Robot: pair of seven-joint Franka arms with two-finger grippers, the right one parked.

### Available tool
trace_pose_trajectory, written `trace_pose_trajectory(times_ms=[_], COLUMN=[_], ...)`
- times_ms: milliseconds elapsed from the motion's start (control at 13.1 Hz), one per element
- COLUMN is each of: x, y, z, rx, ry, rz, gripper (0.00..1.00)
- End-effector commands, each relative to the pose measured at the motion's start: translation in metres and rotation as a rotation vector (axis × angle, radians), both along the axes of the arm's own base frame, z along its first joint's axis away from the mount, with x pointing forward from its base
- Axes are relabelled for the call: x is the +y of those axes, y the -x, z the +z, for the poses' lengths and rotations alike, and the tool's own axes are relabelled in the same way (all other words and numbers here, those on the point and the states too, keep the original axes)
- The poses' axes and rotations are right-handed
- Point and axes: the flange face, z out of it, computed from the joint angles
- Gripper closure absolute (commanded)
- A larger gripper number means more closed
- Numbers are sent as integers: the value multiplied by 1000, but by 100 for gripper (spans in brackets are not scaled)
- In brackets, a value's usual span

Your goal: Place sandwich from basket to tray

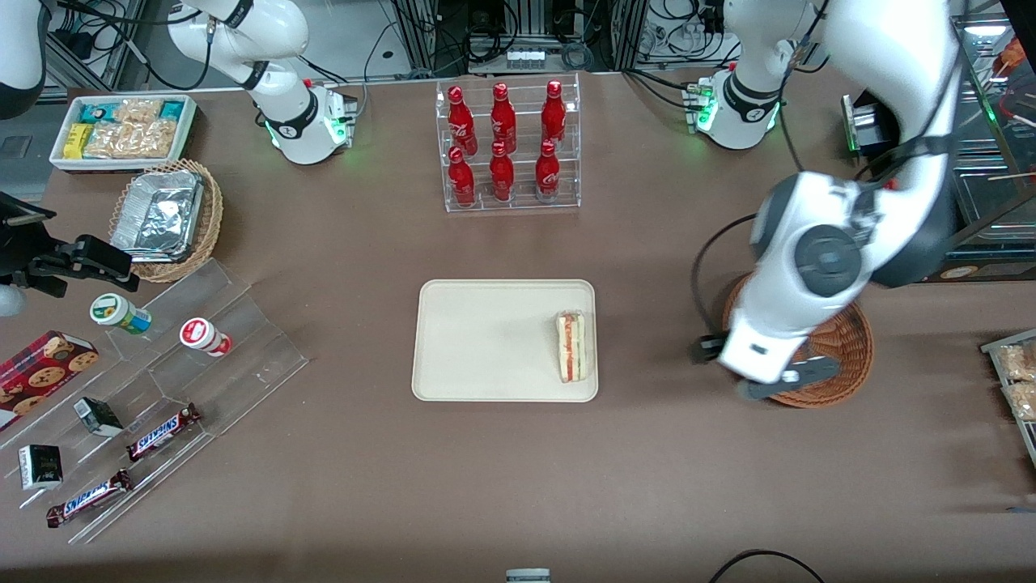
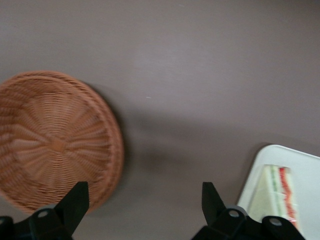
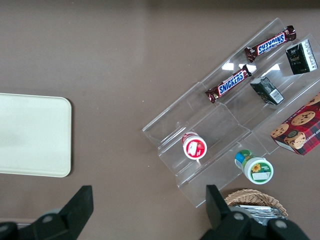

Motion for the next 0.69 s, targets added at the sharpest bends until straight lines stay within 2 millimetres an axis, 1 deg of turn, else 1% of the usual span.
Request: trace_pose_trajectory(times_ms=[0,153,229,305,382,458,611], x=[57,79,97,108,115,126,141], y=[20,30,32,40,48,53,66], z=[23,33,39,47,58,67,97], rx=[25,38,37,56,78,98,79], ry=[-10,-18,-17,-23,-27,-32,26], rz=[-24,-21,-38,-67,-94,-112,-99], gripper=[0,0,0,0,0,0,0])
